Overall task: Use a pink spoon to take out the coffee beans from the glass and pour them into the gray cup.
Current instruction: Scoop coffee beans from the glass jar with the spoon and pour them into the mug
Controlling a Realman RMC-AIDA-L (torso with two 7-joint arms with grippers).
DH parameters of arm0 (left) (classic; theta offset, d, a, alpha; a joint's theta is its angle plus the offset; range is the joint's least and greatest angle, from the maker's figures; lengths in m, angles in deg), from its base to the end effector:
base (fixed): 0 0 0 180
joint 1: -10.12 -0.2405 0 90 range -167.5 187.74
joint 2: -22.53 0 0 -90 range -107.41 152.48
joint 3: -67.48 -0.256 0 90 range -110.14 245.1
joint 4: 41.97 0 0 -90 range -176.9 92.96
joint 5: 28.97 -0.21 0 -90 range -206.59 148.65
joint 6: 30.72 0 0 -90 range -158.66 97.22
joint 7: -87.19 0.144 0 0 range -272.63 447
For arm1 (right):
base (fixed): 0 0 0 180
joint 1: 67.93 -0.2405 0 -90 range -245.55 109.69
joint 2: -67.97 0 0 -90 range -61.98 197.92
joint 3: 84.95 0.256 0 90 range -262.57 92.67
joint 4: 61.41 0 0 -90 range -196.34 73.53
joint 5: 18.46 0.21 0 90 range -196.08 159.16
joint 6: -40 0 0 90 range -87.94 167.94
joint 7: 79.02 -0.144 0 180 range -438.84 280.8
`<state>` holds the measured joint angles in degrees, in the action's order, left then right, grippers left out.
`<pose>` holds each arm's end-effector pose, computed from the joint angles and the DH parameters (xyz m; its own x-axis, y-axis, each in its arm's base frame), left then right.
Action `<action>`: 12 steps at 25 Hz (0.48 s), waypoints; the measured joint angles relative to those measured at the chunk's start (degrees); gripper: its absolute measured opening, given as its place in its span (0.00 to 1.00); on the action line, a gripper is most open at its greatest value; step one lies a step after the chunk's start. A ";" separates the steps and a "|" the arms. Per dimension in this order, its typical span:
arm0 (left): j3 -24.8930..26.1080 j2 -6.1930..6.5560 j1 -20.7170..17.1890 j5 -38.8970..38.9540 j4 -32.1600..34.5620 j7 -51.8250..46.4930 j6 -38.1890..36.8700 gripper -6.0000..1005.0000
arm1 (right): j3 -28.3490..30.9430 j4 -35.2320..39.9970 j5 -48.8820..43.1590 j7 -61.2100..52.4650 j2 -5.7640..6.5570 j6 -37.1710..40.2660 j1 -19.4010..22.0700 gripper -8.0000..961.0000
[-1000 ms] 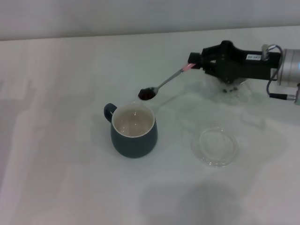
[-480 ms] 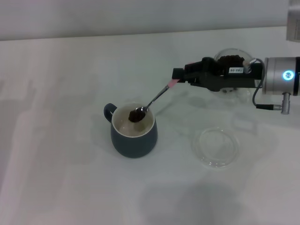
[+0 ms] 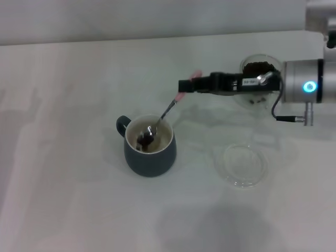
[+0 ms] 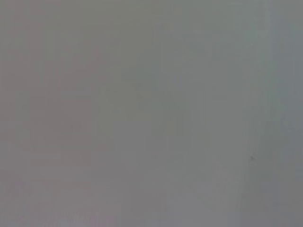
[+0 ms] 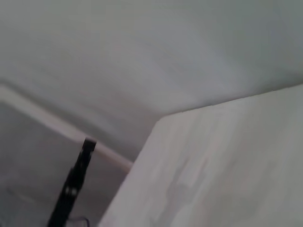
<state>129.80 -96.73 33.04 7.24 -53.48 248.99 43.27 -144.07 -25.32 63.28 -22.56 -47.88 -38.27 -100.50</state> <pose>-0.3140 0.3271 0.0053 0.5484 -0.1765 0.8174 0.8025 -0.1636 -0.5737 0.2332 0.3608 -0.0109 0.3222 -0.8161 -0.4798 -0.8637 -0.4609 0.2039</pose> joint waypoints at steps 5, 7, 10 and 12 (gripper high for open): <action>0.00 0.08 0.27 0.00 0.00 0.00 -0.34 0.82 | -4.69 2.18 0.11 3.22 -0.08 3.61 0.24 0.18; 0.00 0.09 0.28 0.00 0.00 0.00 -0.35 0.82 | -4.99 3.59 0.22 5.01 -0.03 3.76 0.45 0.18; 0.00 0.15 0.28 0.00 0.00 0.00 -0.35 0.82 | -5.65 6.54 1.14 6.81 -0.01 3.45 1.36 0.18; 0.00 0.17 0.28 0.00 0.00 0.00 -0.35 0.82 | -6.47 8.88 1.59 8.17 0.00 3.19 2.21 0.18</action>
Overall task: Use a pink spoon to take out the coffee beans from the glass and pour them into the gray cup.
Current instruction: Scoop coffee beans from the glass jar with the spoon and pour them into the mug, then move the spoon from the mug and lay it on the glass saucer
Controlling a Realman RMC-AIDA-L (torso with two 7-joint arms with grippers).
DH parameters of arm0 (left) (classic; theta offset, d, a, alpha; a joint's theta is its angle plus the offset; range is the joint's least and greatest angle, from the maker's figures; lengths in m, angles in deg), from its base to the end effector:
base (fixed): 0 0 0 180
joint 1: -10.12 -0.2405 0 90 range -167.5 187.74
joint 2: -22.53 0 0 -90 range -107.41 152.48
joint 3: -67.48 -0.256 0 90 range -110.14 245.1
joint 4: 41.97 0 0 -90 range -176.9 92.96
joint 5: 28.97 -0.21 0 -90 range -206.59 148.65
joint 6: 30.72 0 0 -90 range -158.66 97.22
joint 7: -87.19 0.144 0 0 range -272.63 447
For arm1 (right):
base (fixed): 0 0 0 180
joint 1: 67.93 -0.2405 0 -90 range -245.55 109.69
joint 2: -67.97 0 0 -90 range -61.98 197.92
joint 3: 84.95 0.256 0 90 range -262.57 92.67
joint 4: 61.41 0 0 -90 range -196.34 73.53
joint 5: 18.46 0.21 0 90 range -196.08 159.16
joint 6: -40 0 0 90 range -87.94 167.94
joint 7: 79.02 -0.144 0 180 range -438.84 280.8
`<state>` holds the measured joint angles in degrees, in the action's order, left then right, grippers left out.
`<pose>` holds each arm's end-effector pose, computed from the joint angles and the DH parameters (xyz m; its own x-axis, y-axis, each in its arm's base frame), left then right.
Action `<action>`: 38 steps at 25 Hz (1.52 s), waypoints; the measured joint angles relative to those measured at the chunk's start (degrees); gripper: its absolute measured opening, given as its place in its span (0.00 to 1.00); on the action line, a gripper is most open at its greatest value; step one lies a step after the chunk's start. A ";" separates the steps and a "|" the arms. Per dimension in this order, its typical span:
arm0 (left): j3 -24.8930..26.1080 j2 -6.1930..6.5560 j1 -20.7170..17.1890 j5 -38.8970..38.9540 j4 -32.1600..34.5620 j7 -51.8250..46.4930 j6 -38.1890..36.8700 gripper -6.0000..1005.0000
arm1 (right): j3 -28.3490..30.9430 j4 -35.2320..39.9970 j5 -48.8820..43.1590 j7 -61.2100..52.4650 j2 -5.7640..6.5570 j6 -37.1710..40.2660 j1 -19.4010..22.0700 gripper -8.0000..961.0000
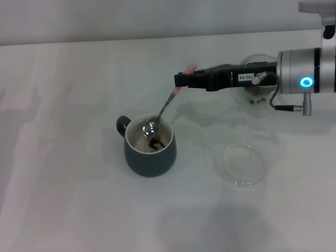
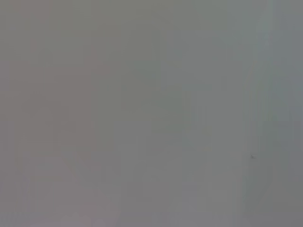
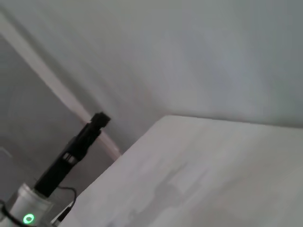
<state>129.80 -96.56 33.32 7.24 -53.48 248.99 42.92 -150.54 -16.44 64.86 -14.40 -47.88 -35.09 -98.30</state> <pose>-0.3137 0.3291 0.0060 0.5511 -0.1745 0.8160 0.8006 -0.1650 -0.5760 0.2174 0.3658 -0.0049 0.5551 -0.6612 -0.5047 -0.7510 -0.6592 0.0375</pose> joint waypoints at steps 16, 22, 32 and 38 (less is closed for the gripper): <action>0.44 0.00 0.00 0.06 0.00 0.00 0.01 0.82 | 21.41 -2.28 4.87 0.29 3.20 -17.46 6.87 0.19; 0.52 0.00 0.00 0.41 0.00 0.00 0.01 0.82 | 21.28 -6.37 1.24 2.47 8.91 -19.78 9.68 0.19; 0.51 -0.06 0.59 0.08 0.00 0.00 -0.48 0.82 | 21.73 -6.64 -12.74 1.68 10.15 -16.31 7.20 0.19; 0.48 -0.16 0.44 0.00 0.00 0.00 -0.60 0.82 | 21.51 -8.54 -18.32 1.14 10.04 -14.61 4.64 0.20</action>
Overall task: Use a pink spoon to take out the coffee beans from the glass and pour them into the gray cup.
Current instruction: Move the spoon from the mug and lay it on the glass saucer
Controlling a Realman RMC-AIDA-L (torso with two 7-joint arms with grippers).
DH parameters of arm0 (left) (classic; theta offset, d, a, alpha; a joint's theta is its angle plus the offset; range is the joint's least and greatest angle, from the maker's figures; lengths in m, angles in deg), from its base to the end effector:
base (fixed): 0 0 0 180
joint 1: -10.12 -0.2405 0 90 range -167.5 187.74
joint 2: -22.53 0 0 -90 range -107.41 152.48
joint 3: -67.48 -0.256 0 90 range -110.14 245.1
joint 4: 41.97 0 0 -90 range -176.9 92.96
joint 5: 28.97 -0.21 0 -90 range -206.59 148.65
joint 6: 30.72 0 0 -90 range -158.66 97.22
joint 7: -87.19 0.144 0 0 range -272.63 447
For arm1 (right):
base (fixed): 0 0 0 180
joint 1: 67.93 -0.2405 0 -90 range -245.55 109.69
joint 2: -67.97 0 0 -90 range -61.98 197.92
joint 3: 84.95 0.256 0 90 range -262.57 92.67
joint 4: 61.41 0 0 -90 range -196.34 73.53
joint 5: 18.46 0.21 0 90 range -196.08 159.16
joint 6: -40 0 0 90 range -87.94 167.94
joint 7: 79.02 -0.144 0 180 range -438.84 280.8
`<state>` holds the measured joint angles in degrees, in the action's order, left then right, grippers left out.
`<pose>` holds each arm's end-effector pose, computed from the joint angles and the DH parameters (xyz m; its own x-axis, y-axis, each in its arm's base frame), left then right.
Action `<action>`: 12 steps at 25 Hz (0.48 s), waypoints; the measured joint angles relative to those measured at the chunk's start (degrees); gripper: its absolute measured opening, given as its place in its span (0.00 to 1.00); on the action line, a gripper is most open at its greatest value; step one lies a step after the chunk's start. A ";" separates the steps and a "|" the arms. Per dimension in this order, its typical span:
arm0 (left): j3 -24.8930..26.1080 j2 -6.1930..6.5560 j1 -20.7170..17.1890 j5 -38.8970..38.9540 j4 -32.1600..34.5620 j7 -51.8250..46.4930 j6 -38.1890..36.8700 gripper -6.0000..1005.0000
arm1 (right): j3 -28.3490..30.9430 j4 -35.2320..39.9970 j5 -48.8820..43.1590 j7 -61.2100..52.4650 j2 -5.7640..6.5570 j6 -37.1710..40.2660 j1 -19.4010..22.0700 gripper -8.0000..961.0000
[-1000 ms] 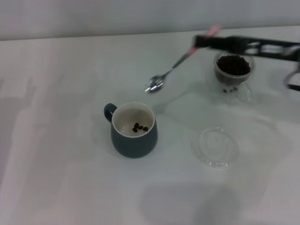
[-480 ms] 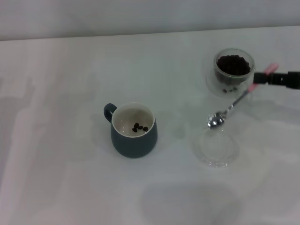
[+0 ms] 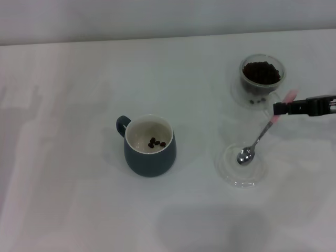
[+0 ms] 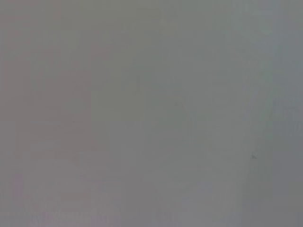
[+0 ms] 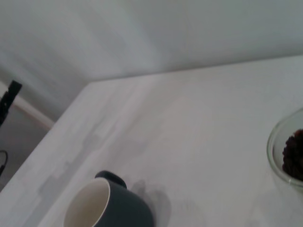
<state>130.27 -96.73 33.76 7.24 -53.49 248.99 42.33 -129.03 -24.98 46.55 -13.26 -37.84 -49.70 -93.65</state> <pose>-0.3123 0.3319 0.0052 0.5481 -0.1716 0.8186 0.8040 -0.1619 -0.5722 0.3277 0.3208 0.0800 0.4387 -0.7966 -0.4160 -0.8816 -0.4711 -0.0277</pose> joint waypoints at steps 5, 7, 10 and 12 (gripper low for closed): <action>0.04 -0.01 -0.25 0.00 0.00 0.00 -0.02 0.82 | -0.55 -0.80 -1.84 -0.10 -0.50 -0.02 -1.19 0.20; 0.05 -0.01 -0.28 0.00 0.00 0.00 -0.02 0.82 | -0.59 -0.86 -3.19 -0.11 -0.94 0.06 -1.72 0.20; 0.05 -0.01 -0.28 0.00 0.00 0.00 -0.01 0.82 | -0.60 -0.91 -4.43 -0.11 -1.62 0.08 -2.47 0.20; 0.02 -0.01 -0.27 0.00 0.00 0.00 -0.02 0.82 | -0.58 -1.21 -5.14 -0.12 -2.04 0.05 -3.04 0.20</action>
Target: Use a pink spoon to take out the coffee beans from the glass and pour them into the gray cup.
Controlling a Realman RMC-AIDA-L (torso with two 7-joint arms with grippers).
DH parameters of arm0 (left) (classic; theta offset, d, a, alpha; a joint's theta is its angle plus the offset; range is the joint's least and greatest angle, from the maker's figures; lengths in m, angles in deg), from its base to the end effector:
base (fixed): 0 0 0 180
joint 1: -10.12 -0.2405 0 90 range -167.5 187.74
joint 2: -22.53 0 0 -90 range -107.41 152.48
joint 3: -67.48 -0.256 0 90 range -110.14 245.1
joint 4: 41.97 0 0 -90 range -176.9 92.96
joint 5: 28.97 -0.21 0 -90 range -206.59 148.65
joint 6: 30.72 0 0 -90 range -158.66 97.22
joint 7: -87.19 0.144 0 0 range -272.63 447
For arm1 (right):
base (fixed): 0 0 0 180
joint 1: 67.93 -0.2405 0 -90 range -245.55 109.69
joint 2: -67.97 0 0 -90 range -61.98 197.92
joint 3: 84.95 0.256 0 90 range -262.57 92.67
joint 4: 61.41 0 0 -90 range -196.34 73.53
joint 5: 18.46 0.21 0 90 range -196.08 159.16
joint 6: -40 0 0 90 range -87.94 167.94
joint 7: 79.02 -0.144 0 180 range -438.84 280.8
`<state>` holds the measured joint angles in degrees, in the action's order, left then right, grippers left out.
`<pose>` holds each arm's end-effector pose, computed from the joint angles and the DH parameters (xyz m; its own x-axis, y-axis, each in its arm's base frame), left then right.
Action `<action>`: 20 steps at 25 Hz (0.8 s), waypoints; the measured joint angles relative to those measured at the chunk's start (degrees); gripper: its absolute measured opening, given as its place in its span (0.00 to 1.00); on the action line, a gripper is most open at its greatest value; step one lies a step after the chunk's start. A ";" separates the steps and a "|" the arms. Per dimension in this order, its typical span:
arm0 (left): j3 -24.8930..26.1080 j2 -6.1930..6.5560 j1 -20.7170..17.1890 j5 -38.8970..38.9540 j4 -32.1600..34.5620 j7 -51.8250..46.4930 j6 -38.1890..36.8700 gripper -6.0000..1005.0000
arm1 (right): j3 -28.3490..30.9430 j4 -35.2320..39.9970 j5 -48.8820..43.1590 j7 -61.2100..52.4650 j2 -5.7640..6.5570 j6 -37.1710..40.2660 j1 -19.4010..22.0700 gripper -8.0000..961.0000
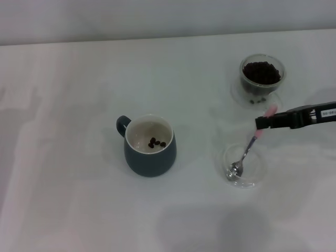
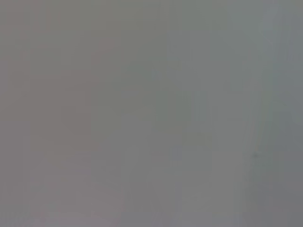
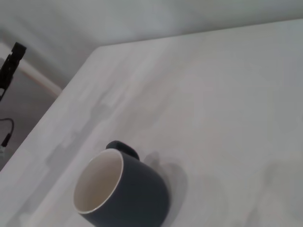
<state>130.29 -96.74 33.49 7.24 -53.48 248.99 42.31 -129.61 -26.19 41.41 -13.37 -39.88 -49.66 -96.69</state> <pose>-0.3139 0.3304 0.0051 0.5489 -0.1686 0.8187 0.8049 -0.1576 -0.5721 0.3168 0.3251 0.0555 0.4703 -0.8188 -0.3292 -0.8690 -0.4947 -0.0109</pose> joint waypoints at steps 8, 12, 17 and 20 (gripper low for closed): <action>0.02 0.08 -0.13 0.02 0.05 0.00 0.01 0.82 | 0.41 -1.23 -0.60 -0.17 -0.16 1.83 -1.19 0.20; 0.04 0.18 -0.22 0.11 0.12 0.00 0.01 0.82 | 0.11 -1.24 -0.99 -0.17 -0.21 2.86 -1.21 0.22; 0.04 0.30 -0.25 0.39 0.18 0.00 0.01 0.82 | 0.09 -1.27 -1.42 -0.46 -0.23 2.94 -1.22 0.28; 0.04 0.30 -0.26 0.46 0.55 0.00 0.14 0.82 | 0.14 -1.29 -1.48 -0.67 -0.33 3.12 -1.22 0.32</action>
<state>130.33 -96.44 33.23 7.70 -52.94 248.99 42.45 -129.47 -27.48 39.93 -14.05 -40.21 -46.54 -97.90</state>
